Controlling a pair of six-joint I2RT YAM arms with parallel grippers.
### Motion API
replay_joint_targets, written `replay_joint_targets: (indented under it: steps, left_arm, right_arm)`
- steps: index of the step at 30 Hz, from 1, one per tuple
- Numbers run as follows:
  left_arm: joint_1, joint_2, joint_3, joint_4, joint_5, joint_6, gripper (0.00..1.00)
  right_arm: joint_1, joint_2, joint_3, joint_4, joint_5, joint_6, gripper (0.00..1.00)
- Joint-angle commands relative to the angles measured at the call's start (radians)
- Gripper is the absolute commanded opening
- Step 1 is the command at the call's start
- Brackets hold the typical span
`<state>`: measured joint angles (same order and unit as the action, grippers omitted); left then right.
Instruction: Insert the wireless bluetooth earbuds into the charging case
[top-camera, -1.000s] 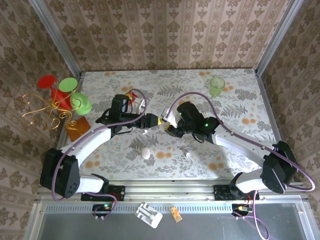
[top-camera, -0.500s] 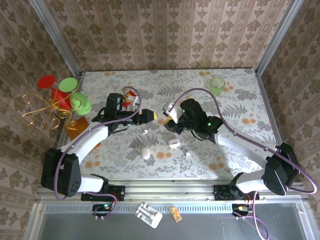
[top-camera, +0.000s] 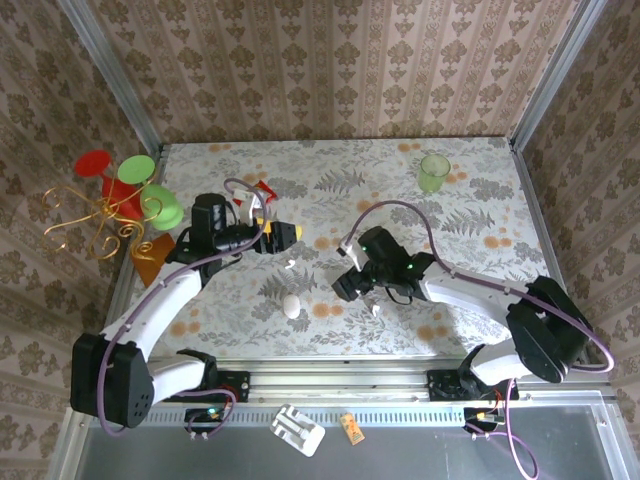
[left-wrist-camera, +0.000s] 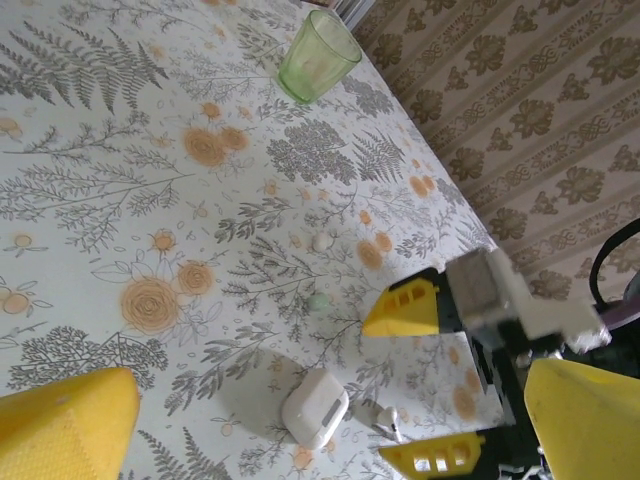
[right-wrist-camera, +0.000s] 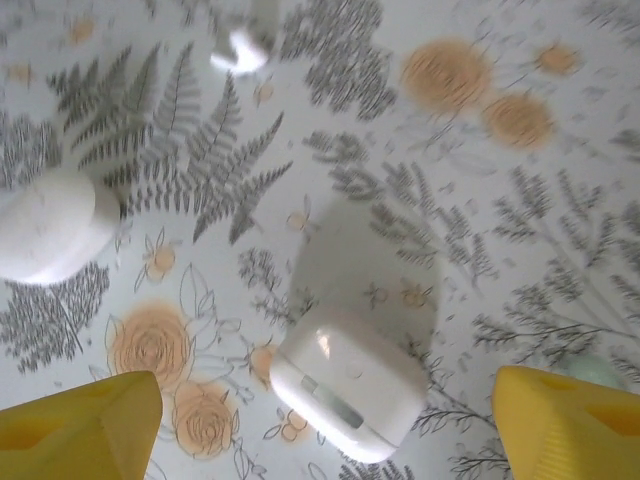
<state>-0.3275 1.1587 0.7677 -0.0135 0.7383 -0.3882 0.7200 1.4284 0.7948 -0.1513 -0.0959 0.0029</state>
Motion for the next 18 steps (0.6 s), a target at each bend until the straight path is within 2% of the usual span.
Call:
replay_joint_targets:
  steps: [1,4,9,18]
  left_arm:
    - [-0.001,-0.012,-0.002,-0.001,-0.014,0.070,1.00]
    - [-0.001,-0.023,-0.002,-0.013,-0.017,0.076,1.00]
    - [-0.001,-0.064,-0.022,-0.025,-0.041,0.089,1.00]
    - [-0.001,-0.086,-0.029,-0.030,-0.051,0.113,1.00]
  right_arm:
    - [-0.007,0.050,0.062,-0.105,-0.025,-0.183,0.88]
    - [-0.021,0.068,0.100,-0.179,-0.081,-0.397,0.87]
    - [-0.082,0.101,0.115,-0.239,-0.166,-0.654,0.84]
    - [-0.106,0.252,0.177,-0.230,-0.183,-0.817,0.84]
